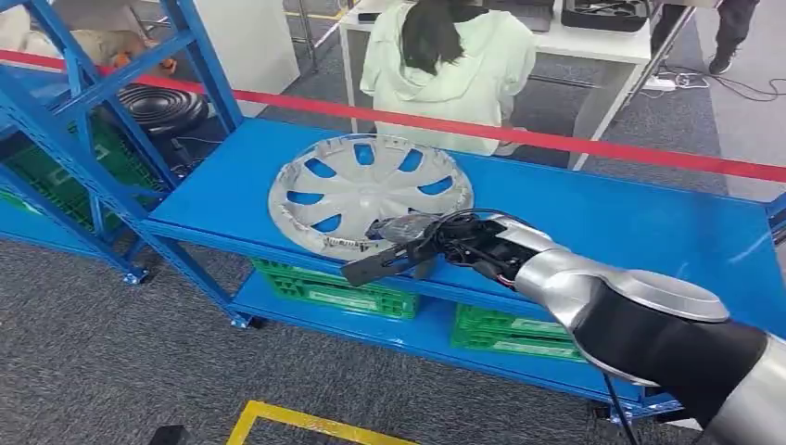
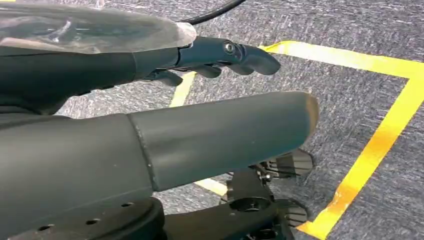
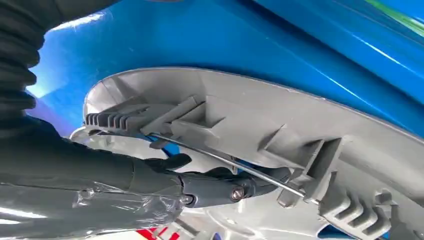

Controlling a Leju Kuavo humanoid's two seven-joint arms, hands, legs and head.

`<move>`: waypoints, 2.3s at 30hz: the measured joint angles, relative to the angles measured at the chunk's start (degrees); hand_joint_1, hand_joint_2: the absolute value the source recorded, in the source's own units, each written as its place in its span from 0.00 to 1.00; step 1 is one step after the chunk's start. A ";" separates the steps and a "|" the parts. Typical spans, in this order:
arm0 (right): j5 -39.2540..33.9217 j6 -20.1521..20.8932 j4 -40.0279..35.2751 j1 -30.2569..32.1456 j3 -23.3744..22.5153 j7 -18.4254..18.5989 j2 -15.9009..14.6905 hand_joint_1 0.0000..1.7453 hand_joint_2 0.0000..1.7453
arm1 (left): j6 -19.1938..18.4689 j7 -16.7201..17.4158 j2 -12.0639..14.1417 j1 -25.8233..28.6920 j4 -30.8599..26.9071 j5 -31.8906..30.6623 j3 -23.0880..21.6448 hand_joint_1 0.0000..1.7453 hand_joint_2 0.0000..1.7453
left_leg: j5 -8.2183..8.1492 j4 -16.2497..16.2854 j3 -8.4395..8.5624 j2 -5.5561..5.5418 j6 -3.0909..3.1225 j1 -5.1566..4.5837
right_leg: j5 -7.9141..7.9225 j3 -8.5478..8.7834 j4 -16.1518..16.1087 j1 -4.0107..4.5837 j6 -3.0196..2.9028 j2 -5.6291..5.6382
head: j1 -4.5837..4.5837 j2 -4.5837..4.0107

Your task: Take the parts from the cabinet and place them on the table.

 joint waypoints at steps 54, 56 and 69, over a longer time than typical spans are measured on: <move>-30.74 1.13 0.26 1.93 -19.57 -13.63 0.72 1.00 1.00 | 0.61 0.04 -0.17 0.10 0.00 0.46 0.00 0.00 0.00 | 0.02 0.00 -0.02 0.02 0.02 0.00 | 0.01 -0.03 0.00 0.00 -0.01 0.03 | 0.00 0.00; -35.64 2.53 -0.59 1.98 -21.57 -16.15 0.72 1.00 1.00 | 0.79 0.04 -0.17 0.10 0.00 0.63 0.00 0.00 0.00 | 0.02 0.00 -0.02 0.04 0.02 0.00 | 0.02 -0.02 0.01 0.00 -0.01 0.07 | 0.00 0.00; -50.67 5.88 -16.53 5.20 -28.17 -21.60 2.69 1.00 1.00 | 1.75 -0.59 -0.17 0.62 0.00 1.86 0.00 0.00 0.00 | 0.02 -0.02 -0.10 -0.02 0.02 0.01 | -0.01 -0.09 0.01 0.01 -0.01 -0.06 | -0.04 0.00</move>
